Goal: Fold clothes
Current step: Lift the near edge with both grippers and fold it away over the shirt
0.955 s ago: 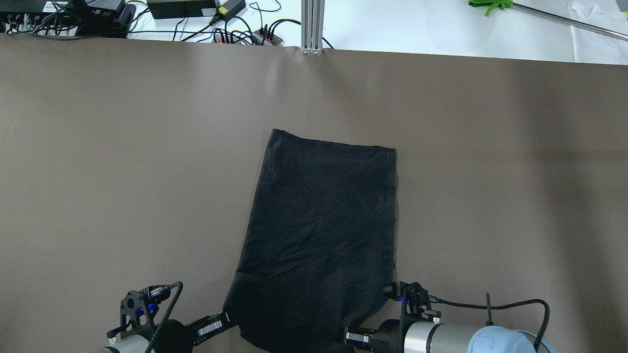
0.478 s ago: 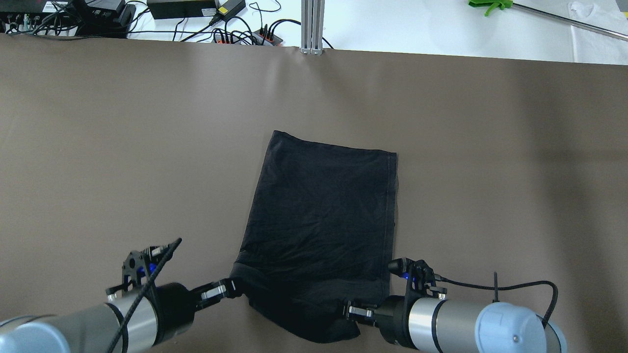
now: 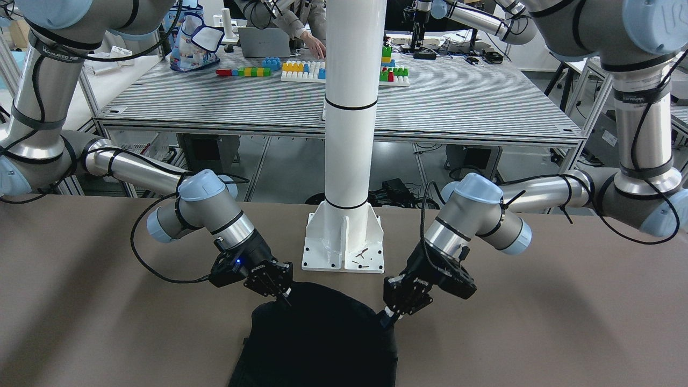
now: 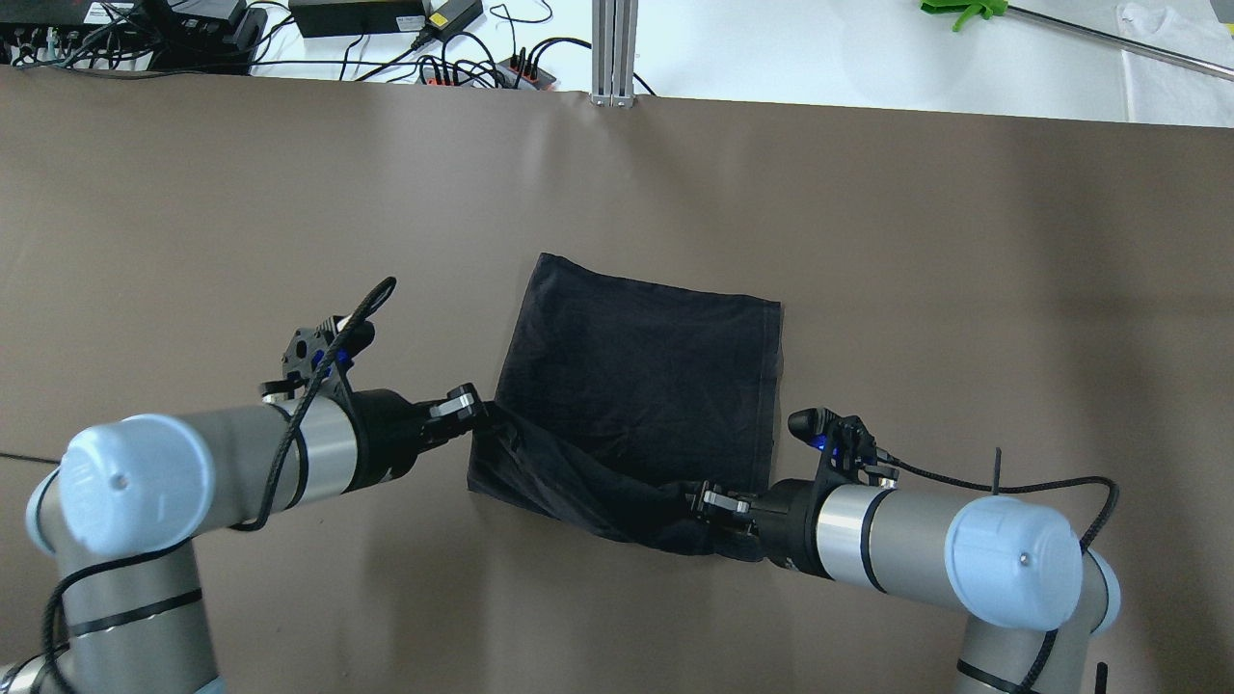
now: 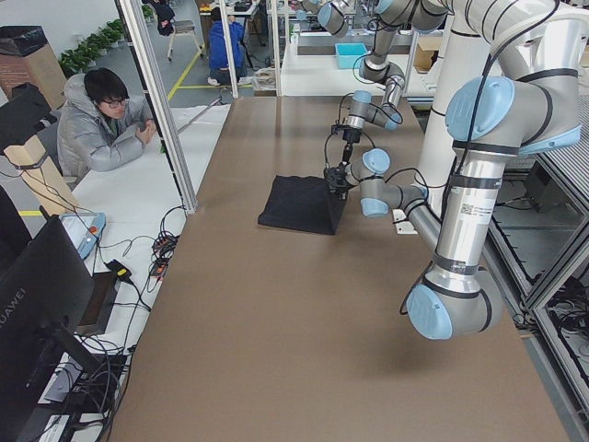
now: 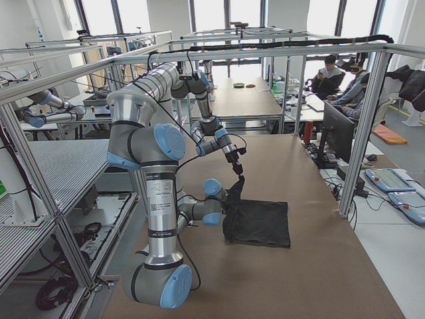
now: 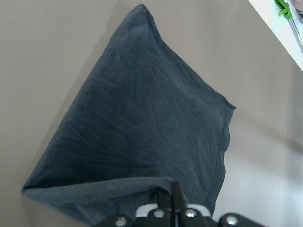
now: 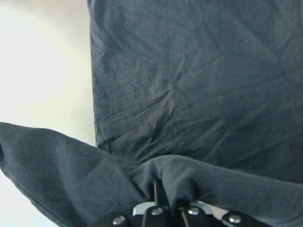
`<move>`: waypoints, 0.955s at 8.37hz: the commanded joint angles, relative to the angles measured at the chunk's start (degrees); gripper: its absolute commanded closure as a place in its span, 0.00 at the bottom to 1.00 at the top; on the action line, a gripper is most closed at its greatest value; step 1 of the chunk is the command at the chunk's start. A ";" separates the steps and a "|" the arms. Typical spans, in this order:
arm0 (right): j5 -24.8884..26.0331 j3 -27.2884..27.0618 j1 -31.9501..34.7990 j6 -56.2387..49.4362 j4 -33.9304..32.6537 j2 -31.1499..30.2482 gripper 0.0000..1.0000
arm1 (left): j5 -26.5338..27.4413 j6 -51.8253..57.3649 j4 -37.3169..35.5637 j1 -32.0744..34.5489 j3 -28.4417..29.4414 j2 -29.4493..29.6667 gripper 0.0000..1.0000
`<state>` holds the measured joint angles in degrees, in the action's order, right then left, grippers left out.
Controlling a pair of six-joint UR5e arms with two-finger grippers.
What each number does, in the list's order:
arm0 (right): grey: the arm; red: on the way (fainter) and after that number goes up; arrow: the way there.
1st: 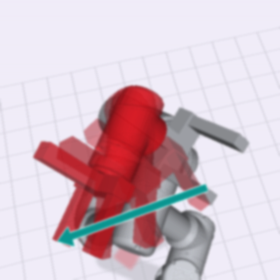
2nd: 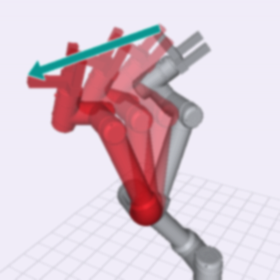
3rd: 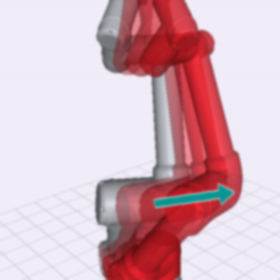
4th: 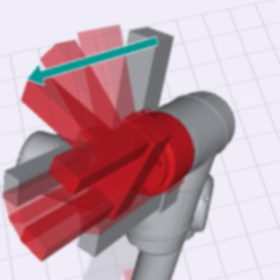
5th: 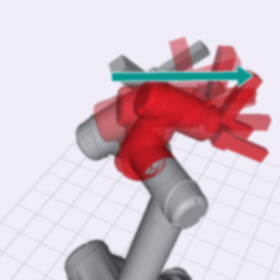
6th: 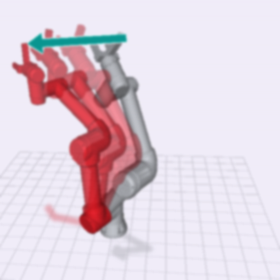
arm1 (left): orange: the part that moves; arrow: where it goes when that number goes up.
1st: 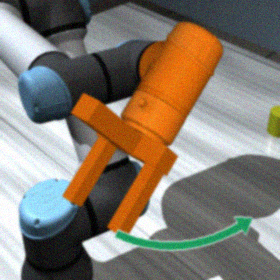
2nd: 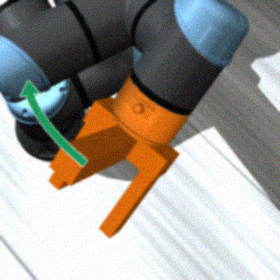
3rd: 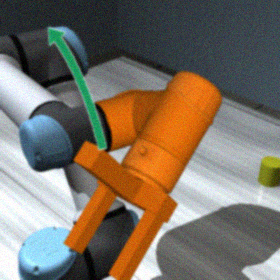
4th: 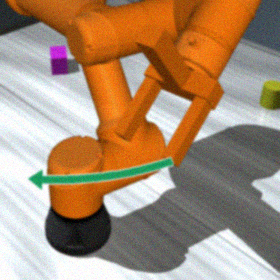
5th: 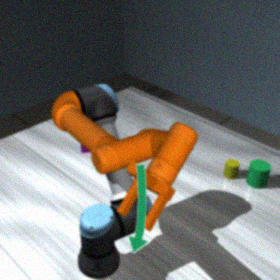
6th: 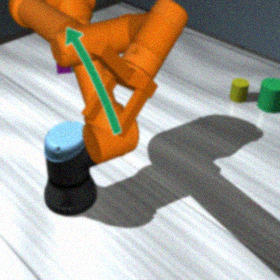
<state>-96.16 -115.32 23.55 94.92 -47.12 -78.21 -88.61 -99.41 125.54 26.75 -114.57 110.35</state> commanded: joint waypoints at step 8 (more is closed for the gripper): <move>2.65 14.51 8.71 -3.34 -1.04 8.86 1.00 | -5.43 2.29 6.72 10.78 26.05 12.69 1.00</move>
<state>-93.60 -101.23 31.97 91.61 -48.09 -69.83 -94.15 -97.17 129.58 37.63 -91.31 122.92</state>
